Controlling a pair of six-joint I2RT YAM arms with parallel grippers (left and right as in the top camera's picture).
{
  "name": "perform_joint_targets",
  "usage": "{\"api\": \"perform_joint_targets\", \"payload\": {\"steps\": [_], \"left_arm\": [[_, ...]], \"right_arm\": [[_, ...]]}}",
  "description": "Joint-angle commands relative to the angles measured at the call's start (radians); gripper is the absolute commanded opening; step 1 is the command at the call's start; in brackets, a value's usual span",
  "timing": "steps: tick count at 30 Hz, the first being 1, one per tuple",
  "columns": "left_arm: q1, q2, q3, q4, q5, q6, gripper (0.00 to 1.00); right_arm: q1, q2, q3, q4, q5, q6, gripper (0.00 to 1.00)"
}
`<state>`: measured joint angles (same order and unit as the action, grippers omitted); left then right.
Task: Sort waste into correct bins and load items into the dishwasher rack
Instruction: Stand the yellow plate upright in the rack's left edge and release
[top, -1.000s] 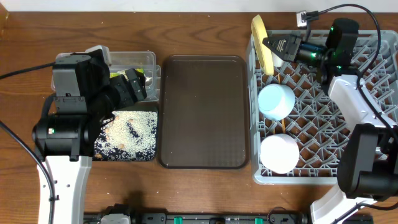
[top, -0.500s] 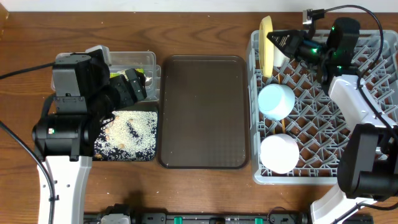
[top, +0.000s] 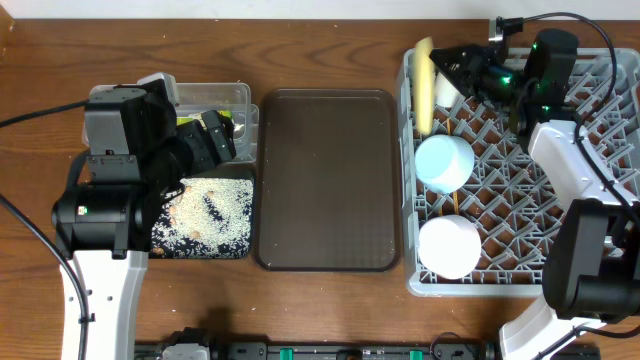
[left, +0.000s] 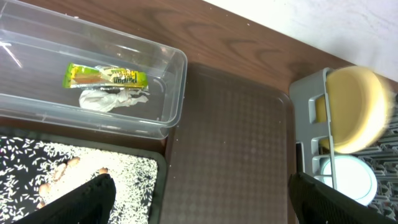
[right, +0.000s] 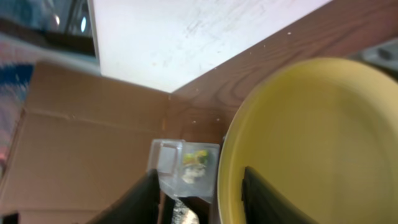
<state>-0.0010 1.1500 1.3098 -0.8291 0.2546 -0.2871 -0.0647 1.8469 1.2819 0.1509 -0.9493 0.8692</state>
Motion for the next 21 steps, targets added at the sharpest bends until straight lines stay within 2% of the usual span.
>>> {"api": "perform_joint_targets", "payload": {"steps": [1,3,15,18,21], "left_arm": [[0.005,0.0,0.009,0.0,-0.013,0.01,0.92],[0.005,0.0,0.009,0.0,-0.013,0.01,0.92],[0.005,0.0,0.009,0.0,-0.013,0.01,0.92],[0.005,0.0,0.009,0.0,-0.013,0.01,0.92],[0.005,0.0,0.009,0.0,-0.013,0.01,0.92]], "right_arm": [[-0.004,0.004,0.012,-0.003,-0.005,-0.002,0.56],[-0.004,0.004,0.012,-0.018,-0.005,-0.002,0.61],[-0.031,0.004,0.012,-0.031,-0.005,-0.002,0.63],[-0.058,0.003,0.012,-0.032,-0.021,-0.002,0.72],[-0.088,-0.003,0.012,-0.032,-0.027,-0.002,0.87]]}}
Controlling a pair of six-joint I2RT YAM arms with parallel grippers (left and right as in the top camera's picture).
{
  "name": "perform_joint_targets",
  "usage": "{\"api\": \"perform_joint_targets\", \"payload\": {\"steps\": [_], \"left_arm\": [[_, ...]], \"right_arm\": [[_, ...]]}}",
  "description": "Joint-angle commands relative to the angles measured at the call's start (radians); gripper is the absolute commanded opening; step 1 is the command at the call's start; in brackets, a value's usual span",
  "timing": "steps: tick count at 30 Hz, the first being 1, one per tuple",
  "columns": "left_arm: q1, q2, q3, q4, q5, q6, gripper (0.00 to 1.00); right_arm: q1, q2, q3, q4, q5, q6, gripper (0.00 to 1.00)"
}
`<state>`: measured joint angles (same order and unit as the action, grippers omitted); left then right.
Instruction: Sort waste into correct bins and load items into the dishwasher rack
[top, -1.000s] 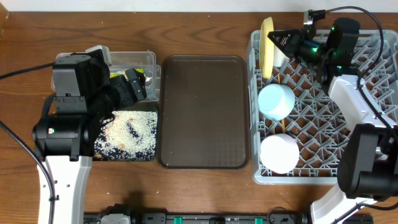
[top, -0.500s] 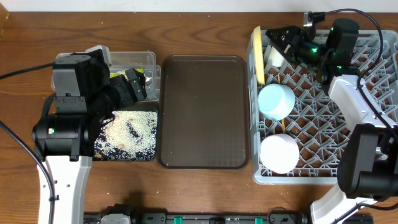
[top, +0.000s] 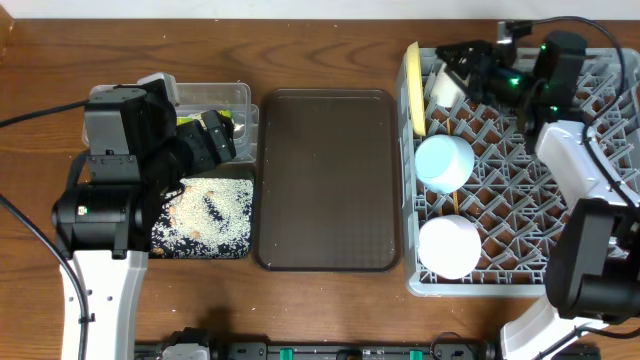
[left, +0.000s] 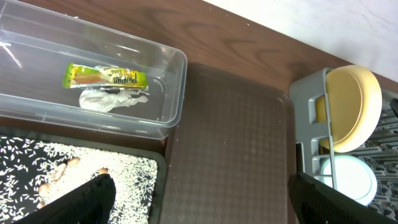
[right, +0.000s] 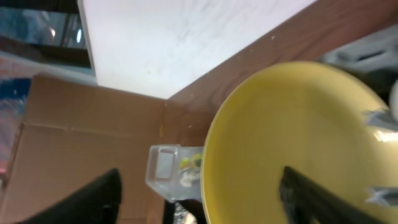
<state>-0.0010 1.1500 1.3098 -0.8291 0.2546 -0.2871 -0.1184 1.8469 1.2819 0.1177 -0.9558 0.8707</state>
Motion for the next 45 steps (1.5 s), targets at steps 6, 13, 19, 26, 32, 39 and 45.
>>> {"api": "perform_joint_targets", "payload": {"steps": [6,13,19,26,32,39,45], "left_arm": [[0.005,0.0,0.009,0.0,-0.013,0.01,0.92],[0.005,0.0,0.009,0.0,-0.013,0.01,0.92],[0.005,0.0,0.009,0.0,-0.013,0.01,0.92],[0.005,0.0,0.009,0.0,-0.013,0.01,0.92],[0.005,0.0,0.009,0.0,-0.013,0.01,0.92],[0.005,0.0,0.009,0.0,-0.013,0.01,0.92],[0.005,0.0,0.009,0.0,-0.013,0.01,0.92]], "right_arm": [[-0.107,-0.073,0.012,-0.018,-0.016,-0.004,0.99],[-0.172,-0.281,0.012,-0.333,0.259,-0.225,0.99],[-0.12,-0.446,0.012,-0.72,0.941,-0.553,0.99],[-0.054,-0.471,0.012,-0.838,1.095,-0.817,0.99],[-0.05,-0.471,0.012,-0.914,1.049,-0.827,0.99],[-0.05,-0.471,0.012,-0.94,1.049,-0.827,0.99],[-0.05,-0.471,0.012,-0.941,1.049,-0.827,0.99]]}}
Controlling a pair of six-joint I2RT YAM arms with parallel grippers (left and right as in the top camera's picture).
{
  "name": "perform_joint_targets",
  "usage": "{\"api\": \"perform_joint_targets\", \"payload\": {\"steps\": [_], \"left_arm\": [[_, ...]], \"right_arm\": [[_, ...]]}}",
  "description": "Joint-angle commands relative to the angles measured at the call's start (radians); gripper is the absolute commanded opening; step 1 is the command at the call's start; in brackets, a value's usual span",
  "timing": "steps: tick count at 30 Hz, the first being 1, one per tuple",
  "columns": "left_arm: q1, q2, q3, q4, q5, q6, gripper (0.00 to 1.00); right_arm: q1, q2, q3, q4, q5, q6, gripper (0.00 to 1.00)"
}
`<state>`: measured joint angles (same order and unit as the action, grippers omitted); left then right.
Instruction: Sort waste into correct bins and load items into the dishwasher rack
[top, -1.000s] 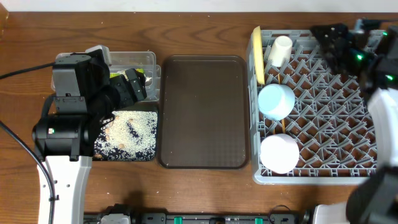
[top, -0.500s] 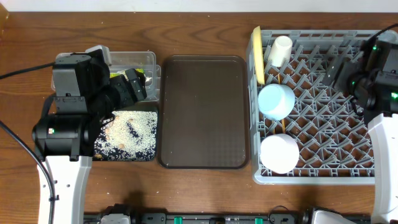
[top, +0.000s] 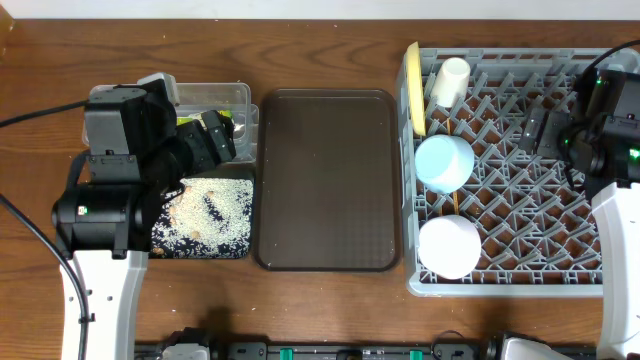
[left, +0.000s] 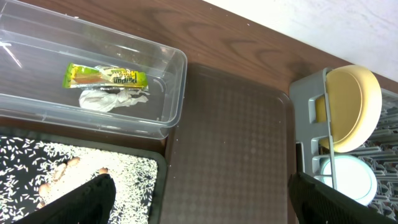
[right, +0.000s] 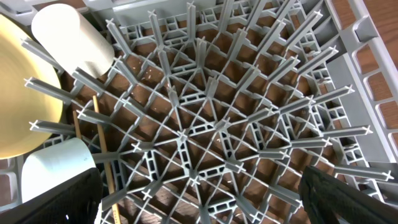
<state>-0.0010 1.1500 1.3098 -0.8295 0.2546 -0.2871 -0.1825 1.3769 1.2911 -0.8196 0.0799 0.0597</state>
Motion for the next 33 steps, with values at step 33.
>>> {"api": "perform_joint_targets", "payload": {"steps": [33], "left_arm": [[0.005,0.0,0.009,0.001,-0.013,0.01,0.92]], "right_arm": [[0.014,-0.383,0.001,-0.005,0.013,-0.016,0.99]]}}
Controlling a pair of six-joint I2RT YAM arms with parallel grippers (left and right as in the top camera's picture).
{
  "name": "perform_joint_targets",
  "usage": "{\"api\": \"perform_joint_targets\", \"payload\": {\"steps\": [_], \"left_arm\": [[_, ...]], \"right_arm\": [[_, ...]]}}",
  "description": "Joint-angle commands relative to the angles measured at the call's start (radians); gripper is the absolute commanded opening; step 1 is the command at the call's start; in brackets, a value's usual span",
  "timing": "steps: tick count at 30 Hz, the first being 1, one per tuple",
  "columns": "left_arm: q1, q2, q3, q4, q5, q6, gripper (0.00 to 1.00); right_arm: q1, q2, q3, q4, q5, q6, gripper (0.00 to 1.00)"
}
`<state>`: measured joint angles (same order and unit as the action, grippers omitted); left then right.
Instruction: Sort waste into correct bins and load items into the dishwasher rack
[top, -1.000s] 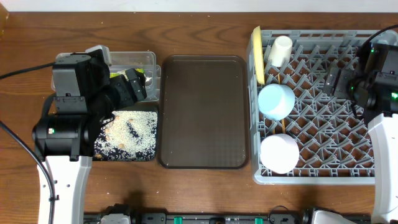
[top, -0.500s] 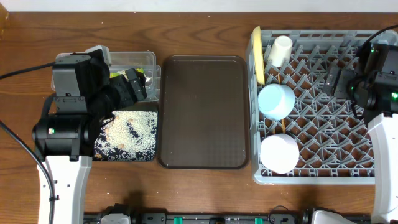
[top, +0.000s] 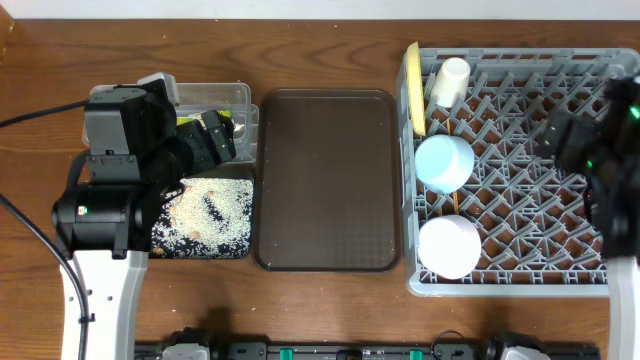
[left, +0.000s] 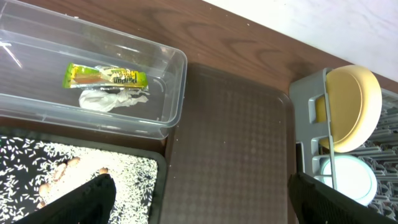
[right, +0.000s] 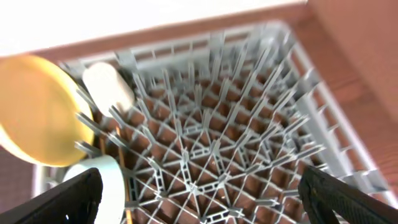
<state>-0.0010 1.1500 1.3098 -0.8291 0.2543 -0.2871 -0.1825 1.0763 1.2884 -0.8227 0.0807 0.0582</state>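
Note:
The grey dish rack (top: 520, 190) at the right holds a yellow plate (top: 413, 88) on edge in its far-left slot, a cream cup (top: 449, 78), a pale blue cup (top: 443, 162) and a white bowl (top: 449, 246). My right gripper (right: 199, 199) hangs open and empty high over the rack's right side (top: 567, 140); below it show the plate (right: 37, 112) and the cream cup (right: 109, 87). My left gripper (left: 202, 205) is open and empty above the waste bins (top: 215, 140). A clear bin (left: 174, 81) holds a green wrapper (left: 106, 78) and crumpled paper (left: 112, 99).
A black tray of rice and scraps (top: 205, 215) lies in front of the clear bin. A bare brown serving tray (top: 326, 180) lies between the bins and the rack. A thin brown stick (top: 457, 200) rests in the rack between the blue cup and the bowl.
My right gripper has drawn back to the right and higher, so the rack looks smaller in its view. It stays open. The left arm and all the dishes are unchanged.
My right gripper was shut on the yellow plate, held tilted at the rack's far-left corner. Then the plate stood on edge in its slot with the jaws open. After that the gripper was over the rack's right side, and now it is higher still.

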Motion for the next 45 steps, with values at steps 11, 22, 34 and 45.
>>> {"api": "perform_joint_targets", "payload": {"steps": [11,22,34,45], "left_arm": [[0.005,0.0,0.009,0.0,-0.013,0.01,0.92],[0.005,0.0,0.009,0.0,-0.013,0.01,0.92],[0.005,0.0,0.009,0.0,-0.013,0.01,0.92],[0.005,0.0,0.009,0.0,-0.013,0.01,0.92]], "right_arm": [[0.014,-0.529,-0.019,-0.024,0.014,-0.01,0.99],[0.043,-0.892,-0.58,0.296,-0.097,0.045,0.99],[0.113,-1.059,-1.139,0.83,-0.097,0.233,0.99],[0.123,-1.072,-1.284,0.838,-0.141,0.233,0.99]]}}
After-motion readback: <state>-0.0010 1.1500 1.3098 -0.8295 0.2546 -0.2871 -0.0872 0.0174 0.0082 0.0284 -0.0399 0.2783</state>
